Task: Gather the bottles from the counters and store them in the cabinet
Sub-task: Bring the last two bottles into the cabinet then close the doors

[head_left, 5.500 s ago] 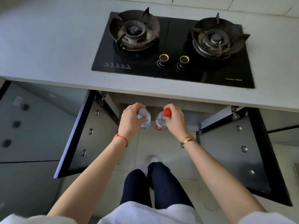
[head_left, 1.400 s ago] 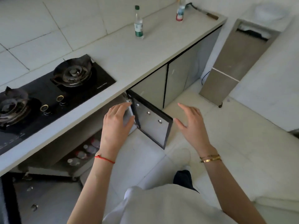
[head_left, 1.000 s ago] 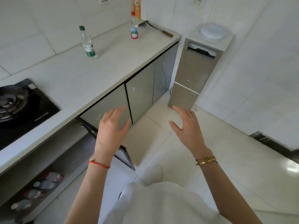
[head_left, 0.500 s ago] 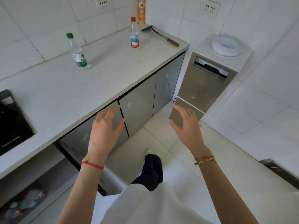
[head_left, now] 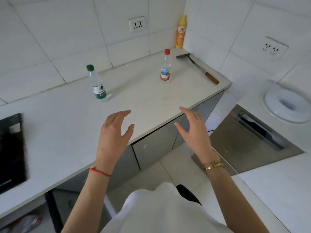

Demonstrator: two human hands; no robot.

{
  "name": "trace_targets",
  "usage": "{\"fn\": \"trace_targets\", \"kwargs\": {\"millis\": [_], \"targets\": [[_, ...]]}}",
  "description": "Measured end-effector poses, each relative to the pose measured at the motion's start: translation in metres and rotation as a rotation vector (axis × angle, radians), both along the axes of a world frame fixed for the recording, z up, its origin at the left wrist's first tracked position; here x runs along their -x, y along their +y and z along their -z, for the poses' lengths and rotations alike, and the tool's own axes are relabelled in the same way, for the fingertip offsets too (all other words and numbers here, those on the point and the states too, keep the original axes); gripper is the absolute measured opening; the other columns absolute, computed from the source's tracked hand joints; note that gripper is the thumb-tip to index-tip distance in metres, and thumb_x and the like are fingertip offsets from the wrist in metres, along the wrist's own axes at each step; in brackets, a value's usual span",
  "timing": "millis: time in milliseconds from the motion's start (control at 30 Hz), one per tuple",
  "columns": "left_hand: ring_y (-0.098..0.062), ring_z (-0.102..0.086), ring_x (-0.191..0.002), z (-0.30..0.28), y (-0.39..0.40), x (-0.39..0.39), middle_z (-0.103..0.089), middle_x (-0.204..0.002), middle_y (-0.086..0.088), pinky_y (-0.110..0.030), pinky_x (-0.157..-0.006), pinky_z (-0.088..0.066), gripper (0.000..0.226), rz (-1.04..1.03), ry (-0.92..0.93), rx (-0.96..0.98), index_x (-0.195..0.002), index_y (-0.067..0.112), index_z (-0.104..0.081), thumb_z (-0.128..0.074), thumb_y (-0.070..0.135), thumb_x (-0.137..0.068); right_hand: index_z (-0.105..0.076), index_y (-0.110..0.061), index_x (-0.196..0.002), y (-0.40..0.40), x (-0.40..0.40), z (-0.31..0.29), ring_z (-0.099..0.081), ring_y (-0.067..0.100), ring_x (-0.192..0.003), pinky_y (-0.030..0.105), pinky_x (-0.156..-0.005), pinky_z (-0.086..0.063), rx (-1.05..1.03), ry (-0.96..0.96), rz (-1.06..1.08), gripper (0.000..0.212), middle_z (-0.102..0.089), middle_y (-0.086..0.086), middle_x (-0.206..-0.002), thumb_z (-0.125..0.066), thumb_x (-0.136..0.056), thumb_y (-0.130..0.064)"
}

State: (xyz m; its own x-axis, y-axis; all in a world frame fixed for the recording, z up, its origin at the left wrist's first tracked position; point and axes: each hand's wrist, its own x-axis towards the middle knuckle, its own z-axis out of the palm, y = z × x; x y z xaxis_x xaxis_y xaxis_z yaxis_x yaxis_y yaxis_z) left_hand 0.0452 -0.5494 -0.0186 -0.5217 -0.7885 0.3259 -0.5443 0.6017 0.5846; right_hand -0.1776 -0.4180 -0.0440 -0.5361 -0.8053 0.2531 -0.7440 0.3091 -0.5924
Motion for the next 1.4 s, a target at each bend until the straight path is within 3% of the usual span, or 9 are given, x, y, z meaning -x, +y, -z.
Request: {"fn": "trace_targets", "kwargs": {"millis": [367, 633, 767, 867, 1233, 1400], "targets": [[-0.021, -0.052, -0.121, 0.001, -0.065, 0.066, -0.063, -0.125, -0.002, -0.023, -0.1, -0.036, 0.043, -0.237, -0.029, -0.01, -0.129, 0.015, -0.058, -0.067, 0.016, -0.087, -0.044, -0.02, -0.141, -0.123, 0.088, 0.004, -0.041, 0.017, -0.126, 0.036, -0.107, -0.041, 0.011, 0.009, -0.23, 0.054, -0.054, 0.0, -0.134, -0.063, -0.092, -0.031], [-0.024, -0.053, -0.121, -0.005, -0.108, 0.097, -0.063, -0.126, -0.004, -0.035, -0.1, -0.044, 0.042, -0.449, -0.01, 0.033, -0.129, 0.015, -0.057, -0.066, 0.017, -0.087, -0.046, -0.019, -0.14, -0.205, 0.131, -0.005, -0.044, 0.02, -0.128, 0.033, -0.107, -0.038, 0.016, 0.035, -0.451, 0.052, -0.054, 0.001, -0.135, -0.063, -0.092, -0.029], [-0.023, -0.052, -0.12, -0.01, -0.135, 0.099, -0.063, -0.126, -0.001, -0.025, -0.098, -0.038, 0.043, -0.518, -0.012, 0.025, -0.129, 0.017, -0.056, -0.065, 0.015, -0.087, -0.046, -0.018, -0.14, -0.245, 0.134, -0.005, -0.044, 0.019, -0.129, 0.03, -0.106, -0.038, 0.002, 0.047, -0.53, 0.052, -0.054, 0.001, -0.135, -0.063, -0.092, -0.028], [-0.023, -0.051, -0.122, -0.012, -0.165, 0.096, -0.062, -0.127, -0.002, -0.026, -0.097, -0.037, 0.043, -0.56, -0.013, 0.025, -0.13, 0.016, -0.056, -0.064, 0.015, -0.088, -0.046, -0.018, -0.14, -0.273, 0.13, -0.004, -0.042, 0.018, -0.127, 0.031, -0.107, -0.038, 0.007, 0.048, -0.564, 0.052, -0.056, 0.0, -0.133, -0.063, -0.092, -0.027], [-0.032, -0.044, -0.126, 0.005, -0.328, 0.084, -0.053, -0.136, -0.009, -0.042, -0.101, -0.041, 0.052, -0.555, -0.139, -0.058, -0.138, 0.013, -0.046, -0.061, 0.017, -0.088, -0.045, -0.019, -0.14, -0.365, 0.097, -0.001, -0.041, 0.018, -0.128, 0.041, -0.107, -0.041, 0.0, 0.02, -0.526, 0.052, -0.055, -0.002, -0.136, -0.062, -0.092, -0.028], [-0.032, -0.047, -0.122, 0.017, -0.362, 0.083, -0.054, -0.132, -0.011, -0.042, -0.096, -0.043, 0.046, -0.479, -0.246, -0.182, -0.133, 0.013, -0.052, -0.061, 0.014, -0.087, -0.045, -0.019, -0.141, -0.384, 0.086, 0.003, -0.041, 0.017, -0.128, 0.039, -0.106, -0.041, -0.017, 0.017, -0.495, 0.052, -0.055, -0.002, -0.135, -0.062, -0.092, -0.027]]}}
